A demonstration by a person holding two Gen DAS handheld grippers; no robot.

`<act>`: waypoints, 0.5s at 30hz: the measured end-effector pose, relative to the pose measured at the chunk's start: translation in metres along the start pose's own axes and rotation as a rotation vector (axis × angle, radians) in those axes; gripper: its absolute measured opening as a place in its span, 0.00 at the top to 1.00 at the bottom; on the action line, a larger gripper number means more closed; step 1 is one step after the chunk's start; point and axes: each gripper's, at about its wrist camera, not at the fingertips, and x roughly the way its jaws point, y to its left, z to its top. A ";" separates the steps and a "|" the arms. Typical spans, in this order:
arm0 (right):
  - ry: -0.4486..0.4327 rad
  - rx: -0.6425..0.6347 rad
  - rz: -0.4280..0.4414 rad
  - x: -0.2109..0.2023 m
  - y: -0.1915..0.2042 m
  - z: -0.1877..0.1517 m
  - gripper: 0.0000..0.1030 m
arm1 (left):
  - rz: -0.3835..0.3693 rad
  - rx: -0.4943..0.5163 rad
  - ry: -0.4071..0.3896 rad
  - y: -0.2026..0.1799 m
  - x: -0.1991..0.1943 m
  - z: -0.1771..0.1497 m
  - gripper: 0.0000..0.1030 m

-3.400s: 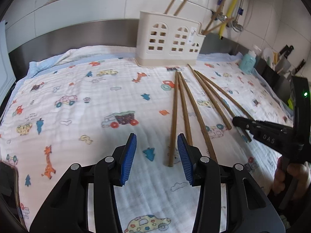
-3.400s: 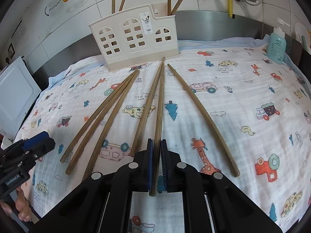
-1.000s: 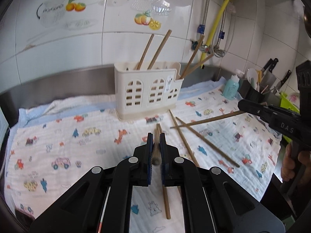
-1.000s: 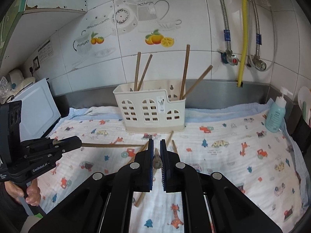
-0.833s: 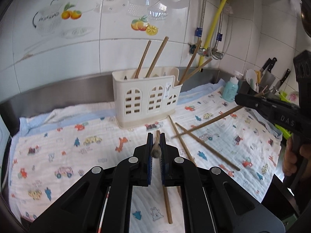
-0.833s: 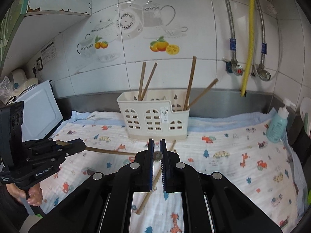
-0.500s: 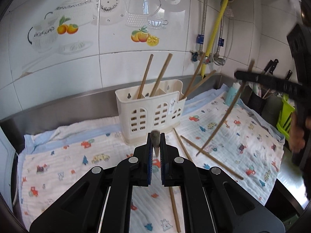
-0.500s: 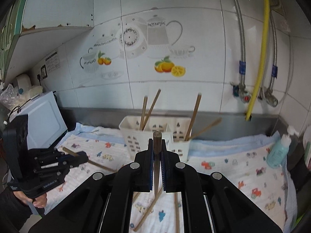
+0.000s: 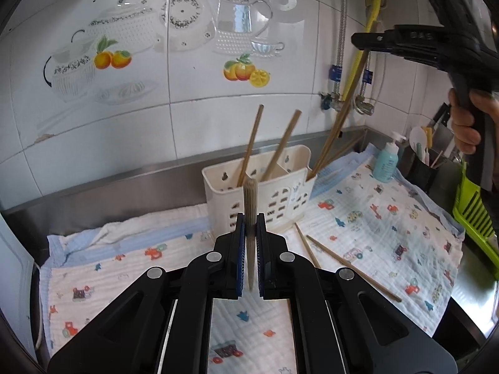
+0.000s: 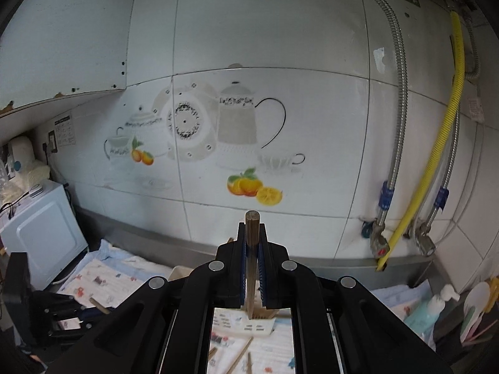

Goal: Organize utensils
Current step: 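Lift the left gripper's chopstick upright over the holder while the right gripper carries its own, then lower the left gripper's chopstick into the holder and open while the right gripper does likewise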

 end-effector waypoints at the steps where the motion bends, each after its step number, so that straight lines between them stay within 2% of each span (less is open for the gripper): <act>1: 0.000 -0.002 -0.010 0.006 -0.001 0.002 0.94 | 0.005 0.004 -0.005 0.001 -0.001 0.004 0.95; 8: 0.052 -0.001 -0.031 0.043 -0.004 -0.006 0.94 | 0.033 0.037 -0.071 0.002 -0.017 0.036 0.95; 15: 0.130 0.017 -0.020 0.074 -0.006 -0.033 0.94 | 0.065 0.067 -0.188 -0.003 -0.039 0.084 0.95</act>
